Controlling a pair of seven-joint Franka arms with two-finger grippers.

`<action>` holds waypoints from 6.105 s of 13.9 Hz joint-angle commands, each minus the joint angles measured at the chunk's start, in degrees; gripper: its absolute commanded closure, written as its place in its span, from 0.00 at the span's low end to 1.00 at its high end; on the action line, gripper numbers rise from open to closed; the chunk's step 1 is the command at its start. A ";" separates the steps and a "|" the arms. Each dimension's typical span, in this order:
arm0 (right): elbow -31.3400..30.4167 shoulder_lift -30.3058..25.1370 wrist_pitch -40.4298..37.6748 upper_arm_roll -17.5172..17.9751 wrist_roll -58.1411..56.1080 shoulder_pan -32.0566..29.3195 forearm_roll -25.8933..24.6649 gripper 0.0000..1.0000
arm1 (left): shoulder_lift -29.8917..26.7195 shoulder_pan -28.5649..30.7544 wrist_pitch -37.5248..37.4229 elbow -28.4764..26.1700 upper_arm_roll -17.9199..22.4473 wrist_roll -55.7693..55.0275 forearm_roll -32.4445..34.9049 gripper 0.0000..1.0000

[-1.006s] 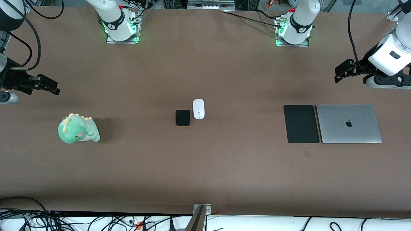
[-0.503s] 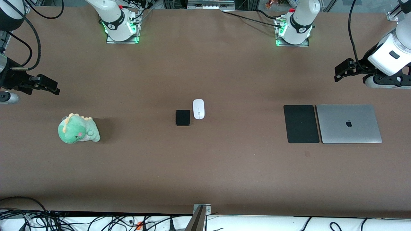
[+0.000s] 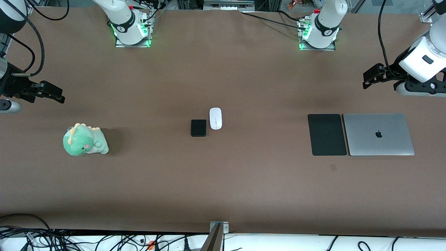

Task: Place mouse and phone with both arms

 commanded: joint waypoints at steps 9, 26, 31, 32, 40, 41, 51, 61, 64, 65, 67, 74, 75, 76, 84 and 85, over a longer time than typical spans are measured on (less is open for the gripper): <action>1.43 0.39 -1.30 0.93 0.25 -0.92 -0.11 0.00 | 17.16 -13.76 11.31 4.56 -7.94 -26.47 -7.52 0.00; 1.43 0.39 -1.30 0.84 -0.28 -0.92 -0.11 0.00 | 47.31 -40.42 45.36 8.33 -6.27 -51.29 2.65 0.00; 1.52 0.39 -1.30 0.84 -0.28 -0.92 -0.11 0.00 | 48.99 -40.42 45.62 9.21 -6.18 -51.47 3.99 0.00; 1.52 0.39 -1.30 0.75 -0.36 -0.92 -0.11 0.00 | 49.77 -40.42 45.54 10.61 -6.18 -51.56 3.90 0.00; 1.52 0.39 -1.30 0.75 -0.28 -0.92 -0.02 0.00 | 51.54 -40.33 45.53 12.64 -6.01 -53.05 5.74 0.31; 1.52 0.39 -1.30 0.75 -0.36 -0.92 -0.11 0.00 | 51.45 -40.25 45.53 12.73 -6.01 -52.97 6.62 0.38; 1.52 0.39 -1.30 0.75 -0.10 -0.92 -0.02 0.00 | 41.98 -30.25 32.56 10.72 -6.53 -39.20 6.71 1.00; 0.38 1.35 -1.21 1.01 1.91 2.23 0.07 0.00 | 25.79 -1.51 30.24 -13.44 -7.94 -1.74 6.62 1.00; 0.38 3.10 0.19 1.01 8.32 6.27 0.33 0.00 | 25.79 5.26 31.72 -17.57 -7.85 2.57 6.80 1.00; 0.38 3.98 1.24 1.01 10.25 7.59 1.03 0.00 | 25.70 7.54 34.35 -20.03 -7.94 2.67 6.80 1.00; 0.38 6.17 3.53 1.01 15.25 11.27 2.09 0.00 | 25.87 9.85 42.07 -25.04 -7.94 2.67 6.80 1.00; 0.38 18.56 17.49 1.01 28.46 23.14 2.00 0.00 | 28.07 10.29 45.97 -25.41 -7.85 2.84 6.80 0.49; 0.11 20.41 20.12 1.01 30.38 24.29 2.09 0.00 | 28.07 10.29 45.97 -25.24 -7.85 2.93 6.89 0.00; -0.76 21.73 23.37 1.01 33.01 25.61 2.00 0.00 | 27.90 10.47 45.80 -25.15 -7.94 2.85 6.80 0.00; -8.15 28.33 43.68 0.93 34.26 32.56 1.83 0.00 | 21.48 11.08 28.07 -10.50 -8.20 3.11 6.01 0.00; -9.11 28.86 46.14 0.93 34.26 33.17 1.83 0.00 | 20.35 11.43 26.22 -8.47 -8.29 5.98 5.84 0.00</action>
